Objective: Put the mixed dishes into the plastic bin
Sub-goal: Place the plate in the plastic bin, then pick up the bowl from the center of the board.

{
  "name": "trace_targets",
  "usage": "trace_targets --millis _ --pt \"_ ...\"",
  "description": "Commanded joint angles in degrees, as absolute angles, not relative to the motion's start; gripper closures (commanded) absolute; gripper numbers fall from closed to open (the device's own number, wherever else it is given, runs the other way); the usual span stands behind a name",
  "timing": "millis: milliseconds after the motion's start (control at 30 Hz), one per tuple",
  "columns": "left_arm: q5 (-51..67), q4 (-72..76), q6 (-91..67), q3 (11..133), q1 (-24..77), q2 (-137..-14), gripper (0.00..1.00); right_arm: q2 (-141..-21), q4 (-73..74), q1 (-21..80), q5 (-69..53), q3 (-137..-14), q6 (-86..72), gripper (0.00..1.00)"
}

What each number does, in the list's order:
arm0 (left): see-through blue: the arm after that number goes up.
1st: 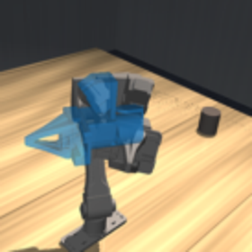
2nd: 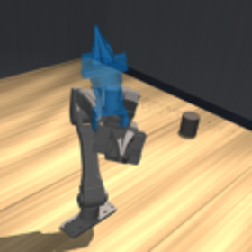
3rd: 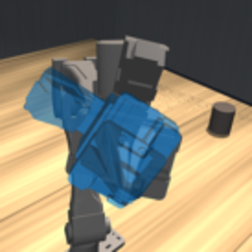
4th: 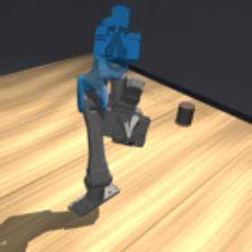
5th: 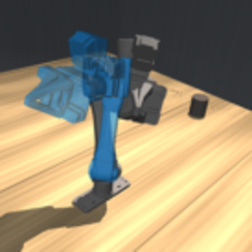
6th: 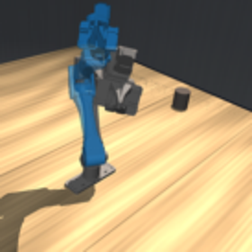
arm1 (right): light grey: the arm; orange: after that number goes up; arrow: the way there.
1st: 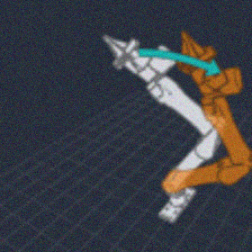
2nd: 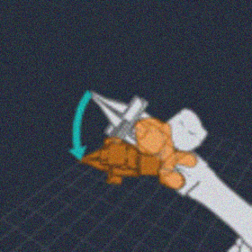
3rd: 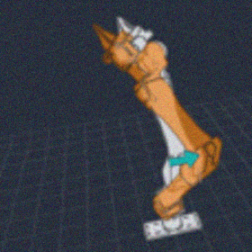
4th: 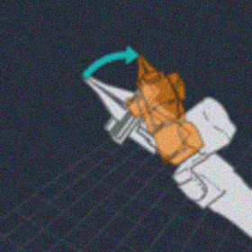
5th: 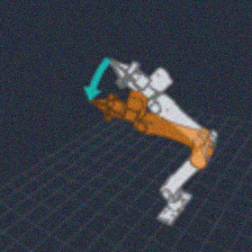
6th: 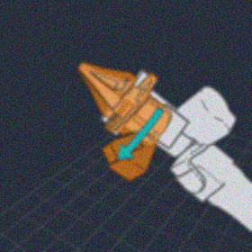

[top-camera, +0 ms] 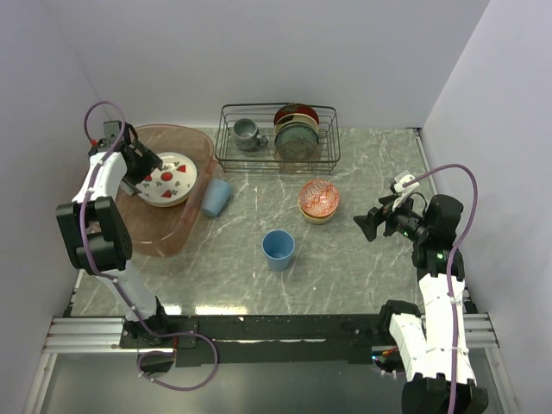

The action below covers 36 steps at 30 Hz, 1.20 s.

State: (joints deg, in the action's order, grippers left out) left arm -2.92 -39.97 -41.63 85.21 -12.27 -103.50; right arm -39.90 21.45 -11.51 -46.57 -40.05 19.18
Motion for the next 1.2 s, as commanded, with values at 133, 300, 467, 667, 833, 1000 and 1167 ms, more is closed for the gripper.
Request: trace_targets --millis 133,300,467,667,833,1000,1167 --pt "1.21 -35.7 -36.83 84.3 -12.57 -95.03 0.05 -39.46 19.78 -11.69 -46.14 -39.9 20.13 0.0" --pt "7.9 -23.92 -33.31 72.09 -13.18 -78.33 0.01 -39.73 19.69 -11.69 -45.18 -39.9 20.48 0.0" --pt "13.7 -19.51 -32.35 62.42 -14.15 -65.59 0.01 -39.55 19.34 -11.78 -44.65 -39.29 20.92 0.0" --pt "22.03 -17.14 -30.94 54.42 -14.59 -55.3 0.01 -39.64 18.9 -11.78 -45.88 -38.5 21.27 0.0" --pt "29.96 -12.4 -28.57 46.78 -14.59 -46.6 0.01 -40.78 20.3 -11.86 -47.54 -40.34 22.67 0.0" --pt "33.13 -12.22 -26.02 43.51 -14.59 -41.76 0.01 -45.6 27.66 -11.34 -50.79 -45.95 27.41 0.0" --pt "34.72 -9.85 -26.1 39.64 -14.41 -37.8 0.01 -52.11 33.31 -6.43 -47.4 -51.06 29.0 0.0"
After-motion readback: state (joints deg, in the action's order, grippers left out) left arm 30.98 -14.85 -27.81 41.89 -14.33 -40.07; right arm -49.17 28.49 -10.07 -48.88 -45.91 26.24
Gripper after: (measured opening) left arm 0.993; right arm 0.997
